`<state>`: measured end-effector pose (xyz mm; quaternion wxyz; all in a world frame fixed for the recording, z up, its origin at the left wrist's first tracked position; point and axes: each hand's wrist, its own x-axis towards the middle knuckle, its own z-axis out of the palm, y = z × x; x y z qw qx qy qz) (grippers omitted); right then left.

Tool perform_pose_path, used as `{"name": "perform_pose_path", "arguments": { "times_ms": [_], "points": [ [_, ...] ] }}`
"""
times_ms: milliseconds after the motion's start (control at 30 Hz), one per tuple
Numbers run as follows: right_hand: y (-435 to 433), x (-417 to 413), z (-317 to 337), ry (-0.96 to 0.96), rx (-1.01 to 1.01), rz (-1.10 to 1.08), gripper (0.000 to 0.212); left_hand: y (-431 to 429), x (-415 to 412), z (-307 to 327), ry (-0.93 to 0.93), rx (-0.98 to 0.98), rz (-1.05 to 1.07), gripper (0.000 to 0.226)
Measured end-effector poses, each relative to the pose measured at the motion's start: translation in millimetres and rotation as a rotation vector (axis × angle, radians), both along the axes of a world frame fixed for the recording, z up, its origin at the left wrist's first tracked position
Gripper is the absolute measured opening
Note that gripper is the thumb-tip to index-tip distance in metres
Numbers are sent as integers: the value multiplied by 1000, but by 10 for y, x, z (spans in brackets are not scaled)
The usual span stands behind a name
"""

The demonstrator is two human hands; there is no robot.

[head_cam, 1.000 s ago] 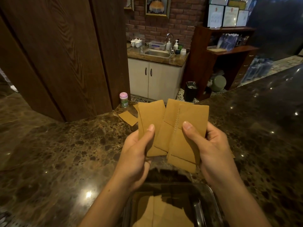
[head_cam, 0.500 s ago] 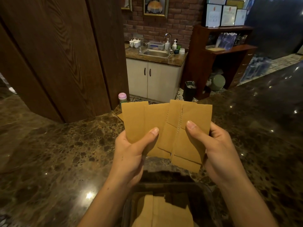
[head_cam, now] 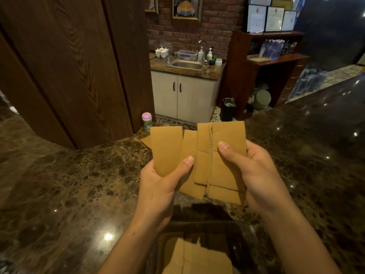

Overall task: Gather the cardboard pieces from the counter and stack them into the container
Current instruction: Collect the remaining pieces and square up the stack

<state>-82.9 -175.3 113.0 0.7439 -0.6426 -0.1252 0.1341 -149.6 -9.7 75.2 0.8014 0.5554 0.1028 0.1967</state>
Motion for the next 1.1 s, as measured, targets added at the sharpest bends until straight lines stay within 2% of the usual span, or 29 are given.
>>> {"name": "perform_pose_path", "arguments": {
  "times_ms": [100,167,400,567,667,767,867,967,1033,1100],
  "points": [
    [35,-42,-13,-92,-51,-107,22,0,22,-44,14,171,140,27],
    [62,-69,-21,-150,-70,-154,21,-20,37,-51,15,254,150,25],
    [60,-31,41,-220,-17,-171,23,-38,22,-1,40,-51,8,34],
    [36,-9,110,-339,-31,-178,23,-29,8,10,35,-110,-61,25],
    [9,26,101,-357,-139,-234,25,-39,5,-49,41,21,-32,25],
    [35,-28,103,-451,-370,-272,23,-86,12,-109,-7,290,66,21],
    [103,-123,120,-455,-398,-233,19,-160,10,-80,-40,354,30,20],
    [167,-163,164,-355,-240,-139,21,-165,-1,-69,-32,269,-91,35],
    [196,-149,179,-242,-162,-49,22,-153,-11,-40,-7,122,-156,45],
    [192,-101,169,-176,-140,17,25,-130,-22,-4,13,-66,-210,42]
  ]
}}
